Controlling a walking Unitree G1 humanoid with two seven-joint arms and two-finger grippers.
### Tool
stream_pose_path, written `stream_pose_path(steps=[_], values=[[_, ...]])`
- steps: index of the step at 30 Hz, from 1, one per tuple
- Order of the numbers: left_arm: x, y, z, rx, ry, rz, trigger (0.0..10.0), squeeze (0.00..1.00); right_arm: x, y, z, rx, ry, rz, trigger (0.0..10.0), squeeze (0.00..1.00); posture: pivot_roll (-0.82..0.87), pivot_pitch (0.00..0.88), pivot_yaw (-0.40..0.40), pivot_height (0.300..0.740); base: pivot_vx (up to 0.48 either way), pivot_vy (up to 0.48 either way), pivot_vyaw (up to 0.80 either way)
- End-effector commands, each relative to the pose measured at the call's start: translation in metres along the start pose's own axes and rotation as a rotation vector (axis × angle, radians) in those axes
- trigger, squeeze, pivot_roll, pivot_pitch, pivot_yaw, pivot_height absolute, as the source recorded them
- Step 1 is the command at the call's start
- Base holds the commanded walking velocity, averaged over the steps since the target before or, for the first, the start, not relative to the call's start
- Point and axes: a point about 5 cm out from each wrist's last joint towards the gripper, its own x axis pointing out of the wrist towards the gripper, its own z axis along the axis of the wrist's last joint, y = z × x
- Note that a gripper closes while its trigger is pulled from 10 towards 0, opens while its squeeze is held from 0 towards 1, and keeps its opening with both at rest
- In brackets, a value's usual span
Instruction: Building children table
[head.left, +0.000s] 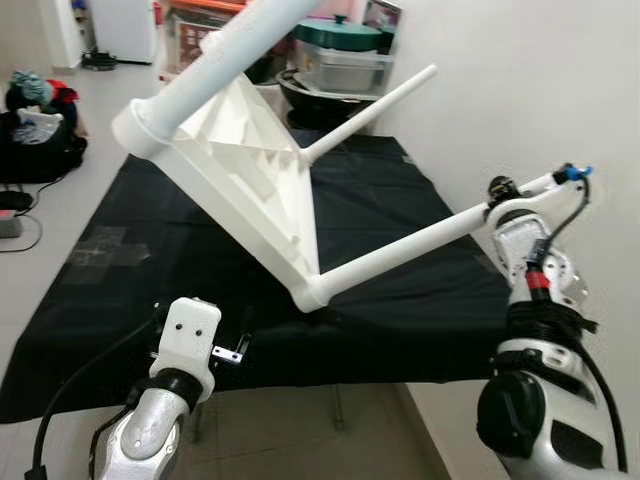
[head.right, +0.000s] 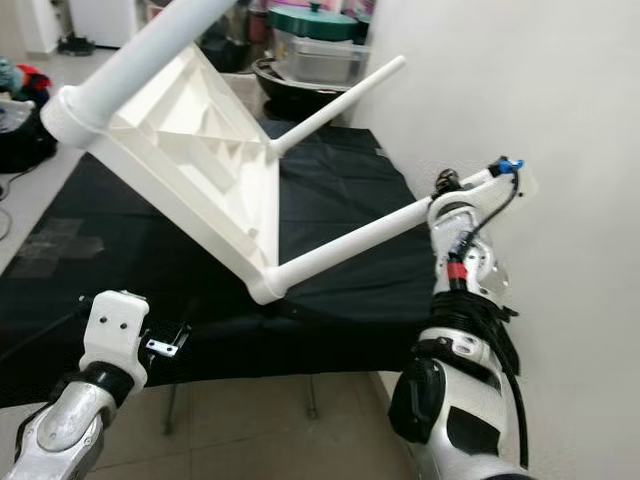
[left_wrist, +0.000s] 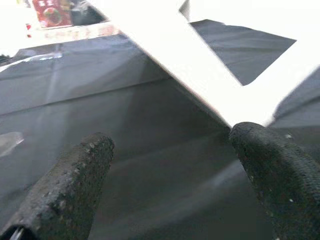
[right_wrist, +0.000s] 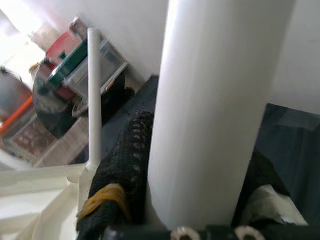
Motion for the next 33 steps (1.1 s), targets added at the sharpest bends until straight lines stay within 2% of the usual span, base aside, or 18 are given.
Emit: stream_pose_path(steps=[1,8,10,12,14,15,16,17,18,19,20,21,23,33], values=[[-0.001,-0.003,0.000,-0.007,0.005,-0.001,10.0,0.00,-0.009,-0.048,-0.108,-0.277,0.445,-0.172,10.0,0.00,0.04,0.108,-0.116,0.740,0.000,0.000,0.00],[-0.004,-0.005,0.002,-0.011,0.011,-0.003,10.0,0.00,-0.004,-0.046,-0.103,-0.361,0.461,-0.163,10.0,0.00,0.05,0.116,-0.119,0.740,0.000,0.000,0.00],[-0.007,-0.004,0.005,-0.009,0.009,0.006,10.0,0.00,0.000,-0.053,-0.096,-0.412,0.436,-0.202,10.0,0.00,0.06,0.127,-0.121,0.740,0.000,0.000,0.00],[-0.007,-0.004,0.005,-0.009,0.009,0.006,10.0,0.00,0.000,-0.053,-0.096,-0.412,0.436,-0.202,10.0,0.00,0.06,0.127,-0.121,0.740,0.000,0.000,0.00],[-0.010,0.000,0.009,-0.001,0.002,0.024,10.0,0.00,-0.001,-0.074,-0.095,-0.415,0.431,-0.280,10.0,0.00,0.06,0.143,-0.114,0.740,0.000,0.000,0.00],[-0.010,0.000,0.009,-0.001,0.002,0.024,10.0,0.00,-0.001,-0.074,-0.095,-0.415,0.431,-0.280,10.0,0.00,0.06,0.143,-0.114,0.740,0.000,0.000,0.00],[-0.011,0.001,0.012,0.002,0.000,0.029,10.0,0.00,-0.003,-0.085,-0.098,-0.422,0.446,-0.313,10.0,0.00,0.07,0.152,-0.113,0.740,0.000,0.000,0.00],[-0.011,0.001,0.012,0.002,0.000,0.029,10.0,0.00,-0.003,-0.085,-0.098,-0.422,0.446,-0.313,10.0,0.00,0.07,0.152,-0.113,0.740,0.000,0.000,0.00],[-0.012,0.002,0.014,0.003,-0.002,0.032,10.0,0.00,-0.006,-0.095,-0.103,-0.429,0.467,-0.340,10.0,0.00,0.07,0.158,-0.110,0.740,0.000,0.000,0.00],[-0.012,0.002,0.014,0.003,-0.002,0.032,10.0,0.00,-0.006,-0.095,-0.103,-0.429,0.467,-0.340,10.0,0.00,0.07,0.158,-0.110,0.740,0.000,0.000,0.00],[-0.014,0.003,0.017,0.003,-0.006,0.034,10.0,0.00,-0.010,-0.104,-0.109,-0.453,0.491,-0.363,10.0,0.00,0.08,0.164,-0.108,0.740,0.000,0.000,0.00],[-0.014,0.003,0.017,0.003,-0.006,0.034,10.0,0.00,-0.010,-0.104,-0.109,-0.453,0.491,-0.363,10.0,0.00,0.08,0.164,-0.108,0.740,0.000,0.000,0.00],[-0.015,0.004,0.022,0.002,-0.013,0.039,10.0,0.00,-0.017,-0.116,-0.121,-0.490,0.540,-0.371,10.0,0.00,0.08,0.172,-0.108,0.740,0.000,0.000,0.00],[-0.015,0.005,0.028,-0.001,-0.019,0.043,10.0,0.00,-0.024,-0.127,-0.133,-0.527,0.614,-0.328,10.0,0.00,0.07,0.187,-0.105,0.740,0.000,0.000,0.00]])
